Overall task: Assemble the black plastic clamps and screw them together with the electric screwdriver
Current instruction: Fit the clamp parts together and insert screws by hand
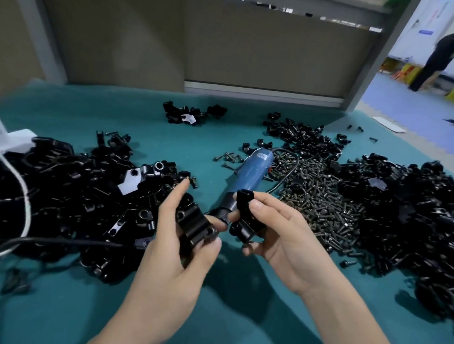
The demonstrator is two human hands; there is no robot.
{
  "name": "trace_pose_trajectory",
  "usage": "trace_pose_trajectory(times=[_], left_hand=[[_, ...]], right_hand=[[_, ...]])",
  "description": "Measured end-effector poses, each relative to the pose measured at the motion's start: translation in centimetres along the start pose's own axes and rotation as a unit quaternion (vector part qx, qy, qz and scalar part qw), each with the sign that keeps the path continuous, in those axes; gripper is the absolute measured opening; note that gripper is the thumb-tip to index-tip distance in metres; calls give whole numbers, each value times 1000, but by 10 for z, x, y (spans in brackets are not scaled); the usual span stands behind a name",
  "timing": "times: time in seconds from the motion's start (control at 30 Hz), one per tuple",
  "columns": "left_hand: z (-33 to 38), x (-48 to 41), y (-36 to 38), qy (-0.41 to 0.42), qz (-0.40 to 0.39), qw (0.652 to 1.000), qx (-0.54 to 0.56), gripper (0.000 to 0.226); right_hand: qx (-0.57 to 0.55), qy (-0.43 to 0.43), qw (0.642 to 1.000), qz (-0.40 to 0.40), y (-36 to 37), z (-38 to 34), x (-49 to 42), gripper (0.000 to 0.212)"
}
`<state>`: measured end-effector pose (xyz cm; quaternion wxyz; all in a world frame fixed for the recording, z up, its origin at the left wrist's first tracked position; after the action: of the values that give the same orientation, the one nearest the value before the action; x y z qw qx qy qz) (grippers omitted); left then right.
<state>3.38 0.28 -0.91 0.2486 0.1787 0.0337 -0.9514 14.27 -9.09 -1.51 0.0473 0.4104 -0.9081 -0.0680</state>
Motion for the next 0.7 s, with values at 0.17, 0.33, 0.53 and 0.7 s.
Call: trace_pose_trajectory(times=[0.17,0.33,0.53,0.7], left_hand=[[1,1,4,1,-26,999,33,70],[-4,-2,-5,-33,23,998,42,43],[-16,-4,-2,-95,20,987,127,21],[-22,-2,-1,-97,15,989,115,30]], right_hand=[[-14,20,1000,15,-3,4,-2,37],[-25,50,997,62,-13,9,-4,35],[-43,80,991,102,-25,15,-1,31],[266,29,947,177,-61,-11,4,14]])
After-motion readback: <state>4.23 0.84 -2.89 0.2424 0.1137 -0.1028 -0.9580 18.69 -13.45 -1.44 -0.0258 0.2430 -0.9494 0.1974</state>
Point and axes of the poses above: each hand's wrist, its own x-axis away from the middle knuckle, its own y-axis out of the palm, z = x × y, the point moved 10 cm from there along -x, towards the middle knuckle, and after that the axes turned 10 degrees about x, right-handed, at the moved point
